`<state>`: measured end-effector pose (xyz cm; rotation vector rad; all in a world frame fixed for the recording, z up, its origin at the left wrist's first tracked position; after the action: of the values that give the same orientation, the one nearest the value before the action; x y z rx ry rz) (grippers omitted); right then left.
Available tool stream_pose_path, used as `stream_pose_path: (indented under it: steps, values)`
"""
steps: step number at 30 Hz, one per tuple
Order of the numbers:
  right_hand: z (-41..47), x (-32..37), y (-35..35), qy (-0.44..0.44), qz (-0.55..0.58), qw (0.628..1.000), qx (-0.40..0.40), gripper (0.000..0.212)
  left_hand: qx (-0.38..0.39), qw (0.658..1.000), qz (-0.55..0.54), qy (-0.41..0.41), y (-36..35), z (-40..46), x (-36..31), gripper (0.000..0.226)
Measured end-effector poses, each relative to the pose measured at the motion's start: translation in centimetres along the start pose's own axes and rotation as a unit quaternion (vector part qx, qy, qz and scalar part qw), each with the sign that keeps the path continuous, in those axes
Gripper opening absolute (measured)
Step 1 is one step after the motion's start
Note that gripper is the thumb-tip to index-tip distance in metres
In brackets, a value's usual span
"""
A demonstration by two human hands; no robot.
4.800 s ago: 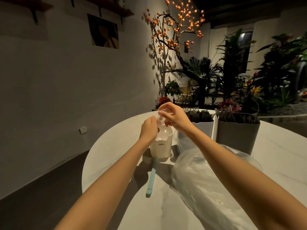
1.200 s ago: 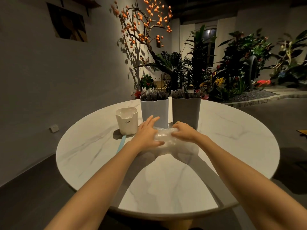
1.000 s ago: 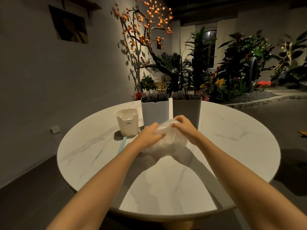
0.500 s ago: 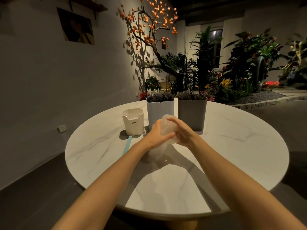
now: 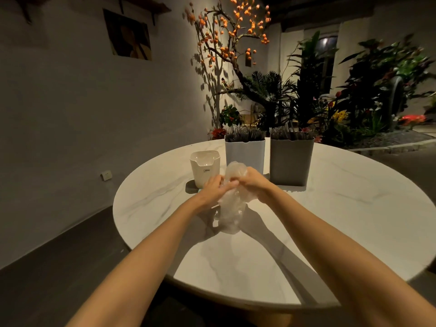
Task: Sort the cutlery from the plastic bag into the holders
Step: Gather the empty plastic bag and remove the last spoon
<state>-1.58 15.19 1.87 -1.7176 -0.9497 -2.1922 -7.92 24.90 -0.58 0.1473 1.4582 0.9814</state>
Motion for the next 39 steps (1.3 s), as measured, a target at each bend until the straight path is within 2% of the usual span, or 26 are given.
stream_pose_path:
  steps: [2, 5, 8, 10, 13, 16, 20, 23, 25, 27, 29, 31, 33, 37, 39]
  values:
    - [0.1, 0.2, -0.3, 0.009, -0.005, 1.000, -0.004, 0.028, -0.027, 0.999, -0.022, 0.037, 1.1, 0.2, 1.0, 0.070]
    - [0.2, 0.1, -0.7, -0.002, -0.005, 1.000, -0.017, 0.033, -0.103, 0.985, 0.122, 0.060, 3.3, 0.5, 2.7, 0.038]
    - [0.3, -0.4, -1.0, -0.022, -0.002, 1.000, -0.016, 0.033, -0.109, 0.944, 0.278, 0.140, 4.3, -0.2, 5.7, 0.052]
    - [0.4, -0.8, -1.2, -0.028, 0.002, 1.000, -0.012, 0.036, -0.094, 0.931, 0.308, 0.173, 4.2, -0.6, 6.8, 0.052]
    - [0.4, -1.2, -1.2, -0.030, 0.007, 1.000, -0.007, 0.035, -0.085, 0.923, 0.331, 0.179, 4.2, -0.8, 7.0, 0.039]
    - [0.6, -1.7, -1.0, -0.033, 0.000, 0.999, -0.010, 0.034, -0.079, 0.940, 0.280, 0.177, 4.1, -0.6, 6.6, 0.031]
    - [0.9, -2.1, -0.7, -0.041, -0.013, 0.999, -0.021, 0.028, -0.111, 0.985, 0.071, 0.115, 3.4, -0.1, 4.4, 0.031]
    - [1.0, -2.6, 0.0, -0.054, 0.009, 0.998, -0.041, 0.034, -0.123, 0.987, -0.094, 0.048, 2.7, -0.4, 1.3, 0.021]
    - [1.0, -3.1, 0.8, -0.076, 0.039, 0.994, -0.069, 0.045, -0.110, 0.984, -0.141, 0.003, 2.0, -0.5, -0.8, 0.020]
    - [0.4, -3.3, 1.7, -0.090, 0.091, 0.988, -0.087, 0.053, -0.092, 0.985, -0.144, -0.028, 1.0, -0.6, -2.5, 0.022]
    - [-0.1, -3.4, 2.2, -0.093, 0.145, 0.983, -0.062, 0.057, -0.091, 0.987, -0.125, -0.045, 0.0, -0.5, -3.8, 0.019]
    - [-1.3, -2.9, 2.7, -0.090, 0.205, 0.975, -0.019, 0.051, -0.100, 0.988, -0.107, -0.056, -0.7, -0.6, -4.9, 0.021]
    - [-2.0, -2.8, 4.0, -0.080, 0.222, 0.972, -0.010, 0.045, -0.101, 0.988, -0.092, -0.071, -1.7, -0.6, -6.0, 0.023]
    - [-3.3, -2.8, 8.7, -0.018, 0.112, 0.987, -0.110, 0.030, -0.088, 0.987, -0.076, -0.107, -4.1, -1.5, -9.4, 0.016]
    - [-4.3, -3.3, 11.2, -0.028, 0.099, 0.981, -0.163, 0.032, -0.091, 0.986, -0.055, -0.127, -5.4, -1.8, -11.2, 0.018]
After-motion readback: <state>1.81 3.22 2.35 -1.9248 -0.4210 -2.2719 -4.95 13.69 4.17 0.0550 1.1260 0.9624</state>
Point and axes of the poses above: each hand's wrist, its own z-axis towards the middle knuckle, its own y-axis out of the back of the hand, x = y × z, the point moved 9 cm from there along z, towards the middle knuckle, and after that the axes turned 7 degrees about -x, right-handed, at the moved point
